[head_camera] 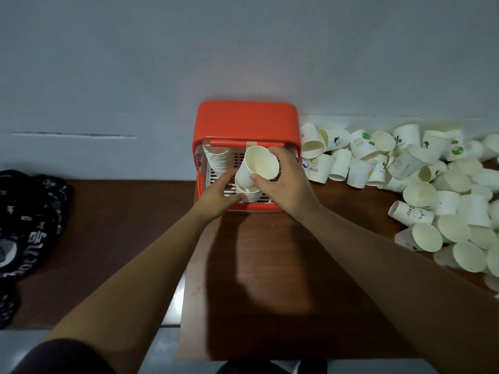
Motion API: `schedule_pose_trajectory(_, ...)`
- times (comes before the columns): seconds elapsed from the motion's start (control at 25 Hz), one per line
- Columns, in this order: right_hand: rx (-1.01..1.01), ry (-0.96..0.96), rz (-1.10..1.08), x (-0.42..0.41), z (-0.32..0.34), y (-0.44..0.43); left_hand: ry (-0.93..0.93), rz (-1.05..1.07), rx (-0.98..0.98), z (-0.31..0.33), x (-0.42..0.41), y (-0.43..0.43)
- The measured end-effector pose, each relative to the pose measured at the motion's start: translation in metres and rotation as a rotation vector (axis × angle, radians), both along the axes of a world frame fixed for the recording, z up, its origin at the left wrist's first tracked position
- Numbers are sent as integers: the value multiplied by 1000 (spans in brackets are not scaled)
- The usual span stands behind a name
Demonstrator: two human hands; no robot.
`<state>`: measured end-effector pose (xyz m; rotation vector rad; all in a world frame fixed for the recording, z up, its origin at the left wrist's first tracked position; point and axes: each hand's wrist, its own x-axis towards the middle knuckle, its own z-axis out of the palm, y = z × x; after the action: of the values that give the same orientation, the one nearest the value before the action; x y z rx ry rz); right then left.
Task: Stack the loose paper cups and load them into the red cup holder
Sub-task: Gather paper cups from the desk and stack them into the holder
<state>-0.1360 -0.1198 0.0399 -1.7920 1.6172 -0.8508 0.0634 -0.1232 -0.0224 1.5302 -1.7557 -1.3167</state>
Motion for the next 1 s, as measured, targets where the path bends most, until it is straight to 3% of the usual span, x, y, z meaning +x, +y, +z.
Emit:
schedule_pose_trajectory(0.24, 112, 193, 107, 6, -15, 0, 110, 88, 108, -2, 2, 4)
schedule_pose_trajectory(0.4, 256, 133, 152, 8, -28, -3, 214, 100, 132, 4, -1, 6)
schedule_pose_trajectory(0.8, 308, 95, 121, 2, -33, 0, -42, 112, -3, 7, -9, 11)
schedule_pose_trajectory(1.0, 306, 154, 13, -63, -26, 35, -196, 250, -158, 21, -22, 37)
